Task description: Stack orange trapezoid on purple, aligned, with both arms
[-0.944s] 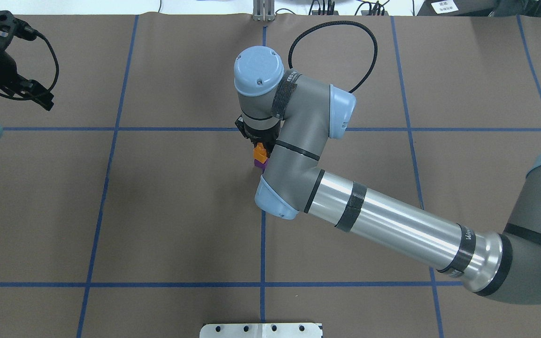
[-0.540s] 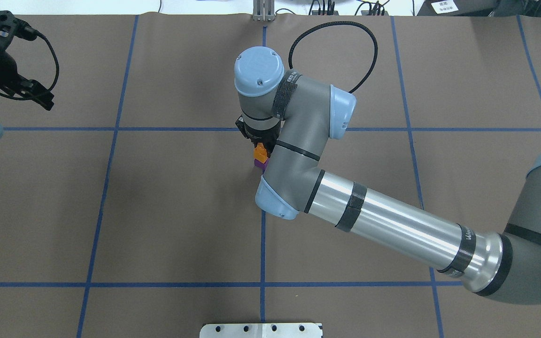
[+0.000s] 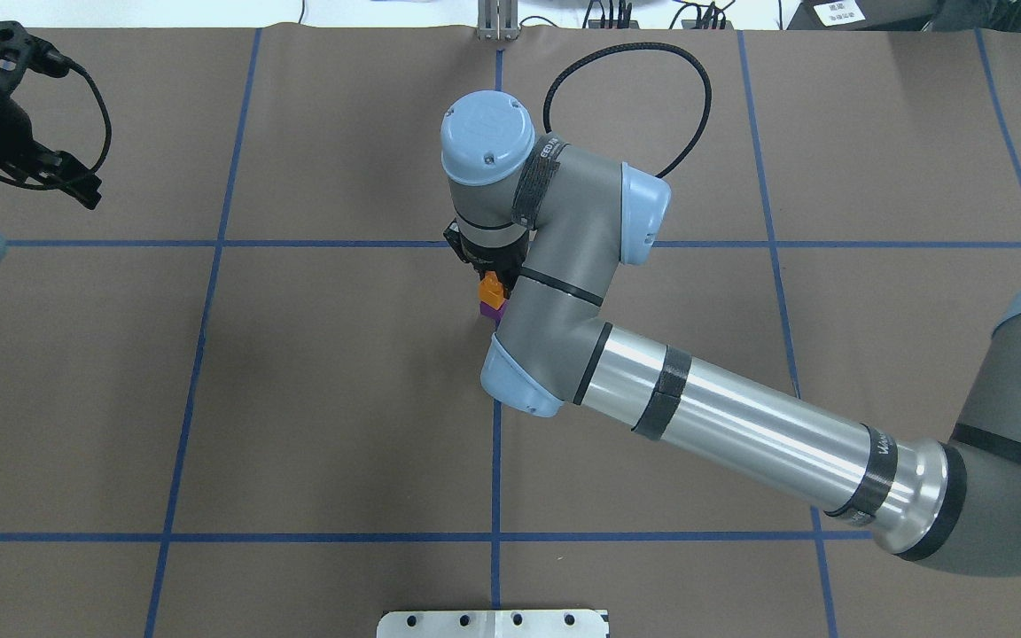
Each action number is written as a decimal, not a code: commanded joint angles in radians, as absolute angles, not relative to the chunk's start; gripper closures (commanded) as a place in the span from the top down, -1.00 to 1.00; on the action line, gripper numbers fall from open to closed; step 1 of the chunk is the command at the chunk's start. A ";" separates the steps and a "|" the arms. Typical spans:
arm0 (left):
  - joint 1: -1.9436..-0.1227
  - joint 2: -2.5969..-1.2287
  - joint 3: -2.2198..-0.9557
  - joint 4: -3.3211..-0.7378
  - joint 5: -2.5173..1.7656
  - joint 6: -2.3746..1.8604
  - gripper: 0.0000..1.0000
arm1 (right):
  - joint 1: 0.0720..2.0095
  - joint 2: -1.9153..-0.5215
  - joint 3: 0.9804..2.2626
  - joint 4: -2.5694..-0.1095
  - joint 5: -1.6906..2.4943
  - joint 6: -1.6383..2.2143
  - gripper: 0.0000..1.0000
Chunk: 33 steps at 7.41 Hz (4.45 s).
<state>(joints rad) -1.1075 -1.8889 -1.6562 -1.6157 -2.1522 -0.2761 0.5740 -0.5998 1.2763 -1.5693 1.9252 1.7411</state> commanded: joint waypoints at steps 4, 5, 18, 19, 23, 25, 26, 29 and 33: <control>-1.108 -1.891 -1.652 -1.617 -2.152 -0.276 1.00 | 0.561 -0.604 1.255 -1.524 1.911 1.743 -1.00; -1.108 -1.891 -1.652 -1.617 -2.152 -0.276 1.00 | 0.561 -0.603 1.253 -1.520 1.911 1.743 -1.00; -1.115 -1.826 -1.655 -1.693 -2.146 -0.290 1.00 | 0.734 -0.800 1.584 -1.537 2.011 1.489 1.00; -1.112 -1.812 -1.649 -1.697 -2.141 -0.288 1.00 | 0.794 -0.880 1.632 -1.536 2.054 1.383 1.00; -1.162 -1.747 -1.640 -1.698 -2.143 -0.278 1.00 | 1.038 -1.182 1.686 -1.525 2.167 0.756 1.00; -1.247 -1.746 -1.640 -1.675 -2.189 -0.183 1.00 | 1.170 -1.299 1.675 -1.526 2.199 0.478 1.00; -1.285 -1.746 -1.631 -1.637 -2.225 -0.111 1.00 | 1.240 -1.343 1.671 -1.537 2.236 0.359 1.00; -1.399 -1.694 -1.618 -1.608 -2.243 0.098 1.00 | 1.415 -1.526 1.664 -1.526 2.348 0.048 1.00; -1.534 -1.622 -1.556 -1.595 -2.301 0.262 1.00 | 1.503 -1.526 1.574 -1.520 2.433 0.040 1.00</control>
<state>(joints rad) -1.4972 -1.6425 -1.5778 -1.5948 -2.2689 0.2400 1.4699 -1.5323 1.5997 -1.5211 2.4308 0.0425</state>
